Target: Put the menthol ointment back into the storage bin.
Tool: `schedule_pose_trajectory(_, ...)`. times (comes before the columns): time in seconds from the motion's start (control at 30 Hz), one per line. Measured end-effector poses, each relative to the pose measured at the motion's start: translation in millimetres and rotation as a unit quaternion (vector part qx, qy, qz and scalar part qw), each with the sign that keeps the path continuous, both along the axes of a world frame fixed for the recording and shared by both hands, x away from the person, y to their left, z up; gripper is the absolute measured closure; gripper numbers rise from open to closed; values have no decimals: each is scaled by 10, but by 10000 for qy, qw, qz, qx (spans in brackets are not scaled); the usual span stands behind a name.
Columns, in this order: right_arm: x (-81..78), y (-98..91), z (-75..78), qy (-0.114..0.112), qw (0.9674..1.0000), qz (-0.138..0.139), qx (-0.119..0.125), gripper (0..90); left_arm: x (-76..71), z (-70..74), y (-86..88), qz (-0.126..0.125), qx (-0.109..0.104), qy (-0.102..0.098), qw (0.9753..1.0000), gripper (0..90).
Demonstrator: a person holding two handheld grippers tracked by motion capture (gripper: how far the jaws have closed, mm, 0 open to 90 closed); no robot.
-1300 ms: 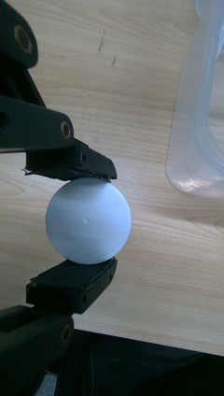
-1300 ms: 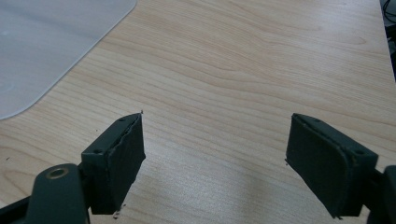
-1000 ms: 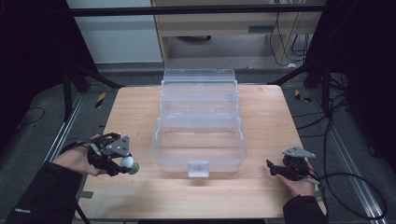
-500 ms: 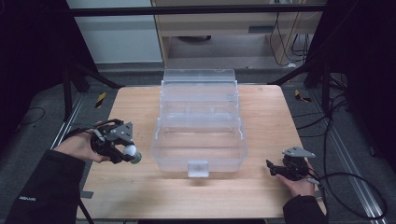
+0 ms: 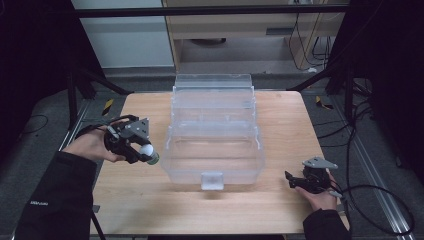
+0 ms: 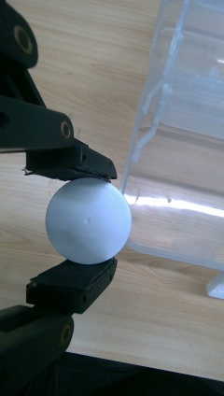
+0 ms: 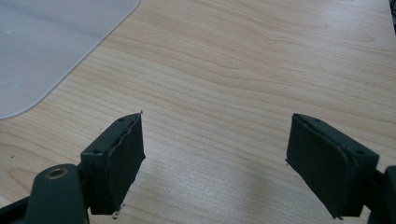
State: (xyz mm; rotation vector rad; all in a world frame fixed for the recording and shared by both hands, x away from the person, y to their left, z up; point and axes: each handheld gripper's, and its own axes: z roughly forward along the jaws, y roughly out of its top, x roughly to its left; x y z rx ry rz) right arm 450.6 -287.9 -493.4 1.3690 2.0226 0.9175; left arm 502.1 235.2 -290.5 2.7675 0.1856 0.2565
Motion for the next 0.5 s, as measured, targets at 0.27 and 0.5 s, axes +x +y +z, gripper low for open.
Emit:
schedule_pose_trajectory(0.27, -3, -3, 3, 7, 10000, -10, 1, 190, 64, 25, -127, -88, 22, -11, 10000, 503)
schedule_pose_trajectory(0.5, -1, -7, -1, 7, 10000, -4, 7, 190, 145, 0, -258, -159, 102, 21, 9998, 502)
